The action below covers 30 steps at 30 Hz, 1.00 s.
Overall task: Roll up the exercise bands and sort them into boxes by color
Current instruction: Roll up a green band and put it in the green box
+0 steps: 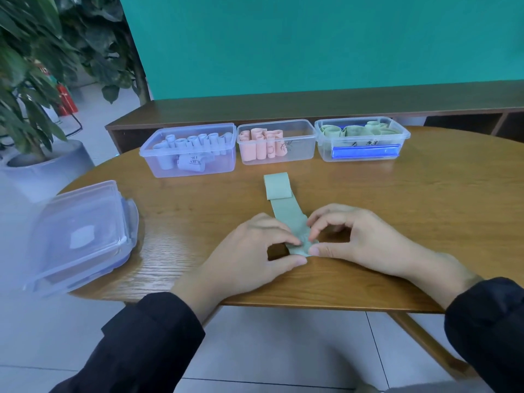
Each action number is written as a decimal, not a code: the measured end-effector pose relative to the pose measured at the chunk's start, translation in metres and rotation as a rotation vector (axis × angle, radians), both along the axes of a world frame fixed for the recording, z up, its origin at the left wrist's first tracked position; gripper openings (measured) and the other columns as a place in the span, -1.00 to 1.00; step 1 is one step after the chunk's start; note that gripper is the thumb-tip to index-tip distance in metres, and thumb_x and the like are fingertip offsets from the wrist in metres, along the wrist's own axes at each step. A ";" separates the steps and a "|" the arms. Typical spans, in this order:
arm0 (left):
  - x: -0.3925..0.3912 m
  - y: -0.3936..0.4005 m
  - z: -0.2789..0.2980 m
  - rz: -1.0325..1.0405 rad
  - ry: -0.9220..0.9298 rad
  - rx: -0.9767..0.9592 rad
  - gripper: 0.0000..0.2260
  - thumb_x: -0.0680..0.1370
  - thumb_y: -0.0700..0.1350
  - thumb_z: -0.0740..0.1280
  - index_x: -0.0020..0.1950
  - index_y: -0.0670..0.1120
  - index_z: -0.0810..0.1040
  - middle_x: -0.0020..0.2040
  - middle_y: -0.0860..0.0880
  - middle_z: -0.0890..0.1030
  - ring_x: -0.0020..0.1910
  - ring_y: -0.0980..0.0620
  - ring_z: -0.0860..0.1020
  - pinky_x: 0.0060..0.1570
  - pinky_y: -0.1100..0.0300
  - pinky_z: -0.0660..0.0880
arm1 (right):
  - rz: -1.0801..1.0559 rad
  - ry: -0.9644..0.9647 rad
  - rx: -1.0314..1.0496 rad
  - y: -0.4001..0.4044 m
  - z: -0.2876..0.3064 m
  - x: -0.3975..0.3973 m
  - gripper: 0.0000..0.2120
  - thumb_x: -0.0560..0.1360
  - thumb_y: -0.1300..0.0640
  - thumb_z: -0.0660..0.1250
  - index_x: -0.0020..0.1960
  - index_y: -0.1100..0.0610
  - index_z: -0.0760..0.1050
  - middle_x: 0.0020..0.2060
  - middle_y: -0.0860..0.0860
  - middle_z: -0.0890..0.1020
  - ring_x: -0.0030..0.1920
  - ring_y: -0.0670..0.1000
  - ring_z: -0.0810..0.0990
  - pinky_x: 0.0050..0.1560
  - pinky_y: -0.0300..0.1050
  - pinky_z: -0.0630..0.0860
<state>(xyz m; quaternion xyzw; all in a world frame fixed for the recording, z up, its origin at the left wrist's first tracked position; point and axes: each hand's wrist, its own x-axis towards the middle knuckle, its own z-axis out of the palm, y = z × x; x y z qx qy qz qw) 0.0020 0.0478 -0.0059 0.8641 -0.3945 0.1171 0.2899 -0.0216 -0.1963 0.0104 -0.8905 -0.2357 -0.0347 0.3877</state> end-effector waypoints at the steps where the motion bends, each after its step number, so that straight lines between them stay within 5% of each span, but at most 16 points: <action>1: 0.000 0.000 -0.001 0.011 -0.001 0.018 -0.65 0.50 0.26 0.40 0.11 0.07 0.72 0.07 0.20 0.64 0.12 0.18 0.52 0.16 0.14 0.51 | 0.009 0.011 -0.043 0.000 0.000 0.000 -0.82 0.36 -0.18 0.52 -0.08 -0.18 0.66 0.12 -0.29 0.59 0.18 -0.22 0.54 0.18 -0.31 0.40; 4: -0.001 -0.001 -0.001 0.037 -0.008 0.033 -0.62 0.50 0.30 0.34 0.11 0.08 0.72 0.08 0.19 0.62 0.13 0.17 0.51 0.16 0.12 0.52 | 0.014 0.024 -0.104 0.000 0.002 0.001 -0.83 0.37 -0.19 0.51 -0.08 -0.18 0.67 0.14 -0.28 0.59 0.22 -0.25 0.52 0.25 -0.32 0.36; 8: -0.005 -0.002 0.004 0.049 -0.042 0.022 -0.68 0.52 0.22 0.40 0.14 0.07 0.69 0.07 0.19 0.62 0.13 0.20 0.52 0.15 0.18 0.51 | 0.016 -0.047 -0.091 0.005 0.001 0.000 -0.93 0.50 0.00 0.48 -0.07 -0.02 0.69 0.09 -0.18 0.62 0.04 -0.27 0.56 0.07 -0.44 0.34; 13: -0.010 -0.004 0.009 0.055 0.021 -0.062 -0.90 0.55 0.02 0.47 0.00 0.03 0.71 -0.13 0.18 0.64 -0.10 0.24 0.57 -0.06 0.41 0.45 | 0.025 -0.012 -0.060 0.011 0.002 -0.003 -0.86 0.58 0.09 0.41 -0.10 0.10 0.68 -0.01 -0.13 0.66 -0.01 -0.19 0.60 0.02 -0.41 0.38; 17: -0.014 -0.003 0.011 0.107 0.188 -0.156 -0.93 0.55 -0.05 0.48 -0.10 -0.01 0.73 -0.27 0.19 0.65 -0.22 0.26 0.58 -0.19 0.49 0.36 | 0.003 -0.003 -0.060 0.013 0.006 -0.009 -0.82 0.60 0.02 0.37 -0.11 0.04 0.67 -0.10 -0.11 0.68 -0.06 -0.08 0.62 -0.03 -0.28 0.47; 22: -0.009 -0.006 0.006 0.195 0.122 -0.106 -0.87 0.56 0.00 0.46 -0.16 0.00 0.70 -0.26 0.11 0.57 -0.21 0.15 0.52 -0.23 0.46 0.31 | -0.098 -0.145 -0.052 0.019 0.000 -0.005 -0.95 0.53 -0.02 0.45 -0.09 -0.08 0.63 -0.16 -0.21 0.63 -0.17 -0.09 0.59 -0.10 -0.20 0.51; 30: -0.008 -0.010 0.008 0.242 0.134 -0.150 -0.98 0.53 -0.05 0.50 -0.09 0.07 0.69 -0.16 0.17 0.53 -0.16 0.19 0.51 -0.18 0.48 0.34 | -0.050 -0.146 -0.130 0.014 0.000 -0.005 -0.84 0.47 -0.14 0.48 -0.01 -0.13 0.63 -0.11 -0.31 0.58 -0.18 -0.07 0.58 -0.13 -0.15 0.53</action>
